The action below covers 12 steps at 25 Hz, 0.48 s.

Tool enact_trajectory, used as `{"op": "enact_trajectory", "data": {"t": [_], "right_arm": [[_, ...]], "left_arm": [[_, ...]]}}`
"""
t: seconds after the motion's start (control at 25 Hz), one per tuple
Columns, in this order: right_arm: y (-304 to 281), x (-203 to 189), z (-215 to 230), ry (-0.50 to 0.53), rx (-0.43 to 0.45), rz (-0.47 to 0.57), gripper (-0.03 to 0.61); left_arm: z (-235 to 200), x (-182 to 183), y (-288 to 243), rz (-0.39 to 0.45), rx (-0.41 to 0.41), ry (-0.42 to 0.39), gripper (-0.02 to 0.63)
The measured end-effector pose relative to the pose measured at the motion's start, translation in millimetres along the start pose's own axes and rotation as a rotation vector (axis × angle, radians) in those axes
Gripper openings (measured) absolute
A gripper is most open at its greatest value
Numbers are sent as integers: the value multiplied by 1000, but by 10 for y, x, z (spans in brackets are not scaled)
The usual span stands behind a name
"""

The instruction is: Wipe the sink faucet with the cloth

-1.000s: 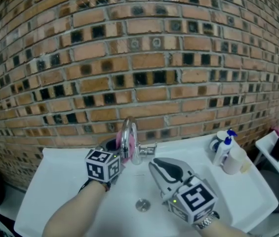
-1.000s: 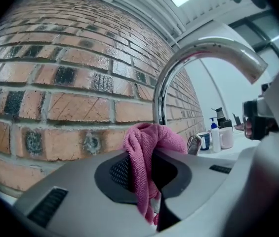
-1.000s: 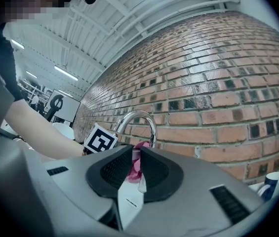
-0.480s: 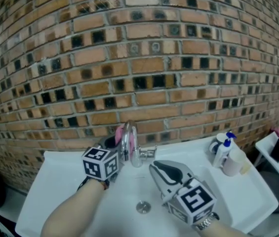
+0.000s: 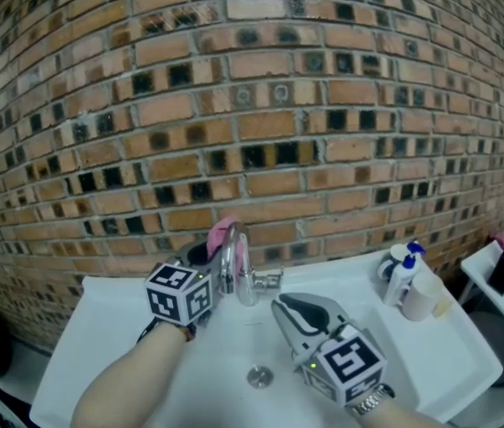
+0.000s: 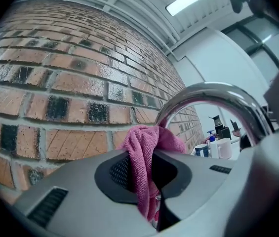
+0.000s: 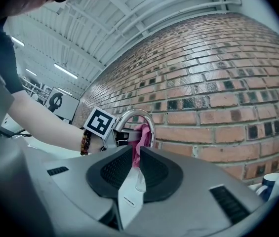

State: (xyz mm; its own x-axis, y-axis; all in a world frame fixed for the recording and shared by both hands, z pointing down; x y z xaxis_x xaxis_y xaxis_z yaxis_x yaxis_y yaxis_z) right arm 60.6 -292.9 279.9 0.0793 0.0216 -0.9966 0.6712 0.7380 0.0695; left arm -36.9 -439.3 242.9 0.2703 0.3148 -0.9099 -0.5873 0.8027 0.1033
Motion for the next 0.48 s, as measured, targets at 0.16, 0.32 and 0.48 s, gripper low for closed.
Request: {"op": "enact_trajectory", "data": {"t": [0.16,0.32,0.48], "right_arm": [[-6,-21,29,6,-6,3,60],[-2,-16,35,1,-10,-1,55],[4,-8,41,0,-11,5,55]], "left_arm": [[-8,94,25,12,1,-14,54],[-12,185,56,24,6,-19,54],[-18,256,84,33,9,-25,54]]}}
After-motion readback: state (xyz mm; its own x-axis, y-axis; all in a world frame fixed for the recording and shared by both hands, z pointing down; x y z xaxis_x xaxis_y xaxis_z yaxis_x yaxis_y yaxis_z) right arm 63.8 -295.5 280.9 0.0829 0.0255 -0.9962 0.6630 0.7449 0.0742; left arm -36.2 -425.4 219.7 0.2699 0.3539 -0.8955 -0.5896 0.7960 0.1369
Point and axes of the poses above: the fingertips, and each gripper's own axes: y backward along the fingers, z to its right, x out of its top, the point moved 1 cm from there along y, backward along the fingers, and after that the axes turned 14 degrees about -y, right-handed, at the moved point
